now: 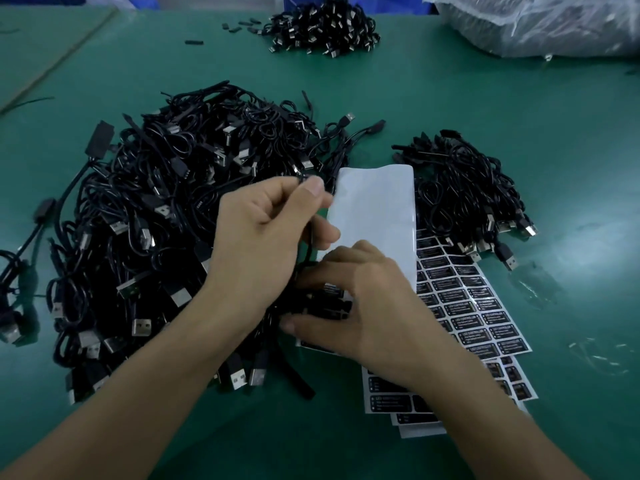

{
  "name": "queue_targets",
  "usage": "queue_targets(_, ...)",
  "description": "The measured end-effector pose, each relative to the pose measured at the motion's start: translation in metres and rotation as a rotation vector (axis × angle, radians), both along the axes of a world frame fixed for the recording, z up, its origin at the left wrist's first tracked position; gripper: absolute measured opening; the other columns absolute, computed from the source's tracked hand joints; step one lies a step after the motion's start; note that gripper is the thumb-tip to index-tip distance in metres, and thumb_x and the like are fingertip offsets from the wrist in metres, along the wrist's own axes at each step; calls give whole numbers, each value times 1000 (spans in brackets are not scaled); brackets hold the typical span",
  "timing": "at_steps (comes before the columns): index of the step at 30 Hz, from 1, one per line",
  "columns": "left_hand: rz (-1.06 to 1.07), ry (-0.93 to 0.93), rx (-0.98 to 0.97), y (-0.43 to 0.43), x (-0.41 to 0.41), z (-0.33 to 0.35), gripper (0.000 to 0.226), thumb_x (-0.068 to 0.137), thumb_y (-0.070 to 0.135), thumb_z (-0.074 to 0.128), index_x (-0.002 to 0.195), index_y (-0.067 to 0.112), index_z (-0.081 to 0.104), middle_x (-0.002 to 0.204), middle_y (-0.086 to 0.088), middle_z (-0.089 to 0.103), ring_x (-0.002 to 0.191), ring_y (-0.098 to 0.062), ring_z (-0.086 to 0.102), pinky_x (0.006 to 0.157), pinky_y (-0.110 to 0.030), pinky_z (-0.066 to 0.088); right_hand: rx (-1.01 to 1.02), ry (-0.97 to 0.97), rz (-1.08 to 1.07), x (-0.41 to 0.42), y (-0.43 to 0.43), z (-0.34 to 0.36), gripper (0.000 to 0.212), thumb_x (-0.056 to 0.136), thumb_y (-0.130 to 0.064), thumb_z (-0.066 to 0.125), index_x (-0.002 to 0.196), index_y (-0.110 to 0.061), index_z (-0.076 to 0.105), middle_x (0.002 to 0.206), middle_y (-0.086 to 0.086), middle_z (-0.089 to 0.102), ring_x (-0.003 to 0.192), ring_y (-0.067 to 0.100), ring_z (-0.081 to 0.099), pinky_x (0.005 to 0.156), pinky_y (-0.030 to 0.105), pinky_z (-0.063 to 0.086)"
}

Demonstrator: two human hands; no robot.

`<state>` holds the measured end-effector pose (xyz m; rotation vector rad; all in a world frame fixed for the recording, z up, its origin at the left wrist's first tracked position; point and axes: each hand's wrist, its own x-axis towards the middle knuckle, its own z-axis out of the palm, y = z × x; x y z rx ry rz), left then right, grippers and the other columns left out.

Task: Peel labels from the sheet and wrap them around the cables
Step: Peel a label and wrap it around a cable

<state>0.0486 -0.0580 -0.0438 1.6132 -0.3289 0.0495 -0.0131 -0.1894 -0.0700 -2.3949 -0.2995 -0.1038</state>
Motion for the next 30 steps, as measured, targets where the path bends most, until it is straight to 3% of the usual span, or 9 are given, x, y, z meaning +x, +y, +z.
queue_targets(4, 2, 115, -226, 2, 0, 9, 16, 104, 17, 53, 96, 11, 65, 66, -2, 73, 65, -16, 72, 68, -21, 56, 174, -44, 2, -1, 13, -1, 10, 87, -34, 74, 95, -28, 76, 88, -10, 67, 90, 11, 57, 77, 34, 49)
queue_targets(9, -53, 258, -460, 6, 3, 23, 19, 105, 21, 50, 88, 14, 53, 78, -3, 77, 77, -21, 77, 69, -25, 58, 378, -79, -176, -4, 28, -2, 35, 77, -48, 79, 87, -36, 47, 91, -17, 62, 66, 1, 58, 50, 12, 41)
queue_targets(12, -92, 328, -546, 7, 2, 28, 20, 105, 25, 48, 89, 14, 52, 79, -3, 78, 74, -19, 77, 64, -26, 59, 400, -205, -286, -1, 29, -4, 43, 82, -39, 78, 89, -42, 36, 94, -22, 59, 71, -1, 59, 52, 8, 40)
queue_targets(16, -100, 443, -649, 7, 5, 33, 27, 105, 30, 44, 111, 6, 56, 80, -3, 78, 75, -16, 77, 59, -25, 59, 330, -361, -339, 1, 26, -7, 33, 93, -32, 68, 114, -41, 44, 98, -20, 57, 88, 6, 59, 67, 13, 43)
queue_targets(19, -92, 514, -706, 8, 9, 33, 39, 107, 32, 40, 121, -1, 56, 82, -4, 79, 77, -15, 77, 59, -24, 59, 320, -432, -344, 4, 23, -6, 16, 96, -27, 62, 112, -26, 61, 99, -12, 65, 89, 2, 60, 74, 8, 42)
queue_targets(21, -93, 530, -725, 10, 12, 30, 41, 109, 34, 35, 103, 2, 60, 83, -5, 79, 79, -16, 77, 61, -25, 60, 383, -444, -325, 4, 20, -3, 10, 96, -19, 62, 102, -20, 70, 86, -12, 68, 80, 2, 62, 70, 9, 45)
queue_targets(24, -54, 543, -779, 16, 18, 27, 48, 110, 41, 27, 84, 12, 56, 85, -9, 79, 84, -22, 77, 63, -30, 61, 486, -452, -312, 1, 12, 11, 15, 96, -21, 59, 97, -33, 66, 81, -13, 69, 70, 3, 64, 59, 17, 52)
queue_targets(28, -43, 579, -690, 20, 22, 19, 56, 107, 51, 25, 115, 6, 58, 105, -17, 76, 98, -30, 75, 79, -38, 63, 491, -413, -447, 10, -19, 30, 28, 98, -12, 60, 90, -39, 64, 78, -14, 68, 55, 1, 55, 43, 17, 44)
queue_targets(30, -13, 595, -598, 18, 20, 14, 52, 107, 50, 31, 122, 8, 57, 108, -14, 76, 99, -26, 75, 83, -38, 62, 408, -368, -580, 19, -43, 37, 22, 98, -17, 63, 83, -31, 70, 66, -14, 68, 51, 1, 49, 46, 19, 41)
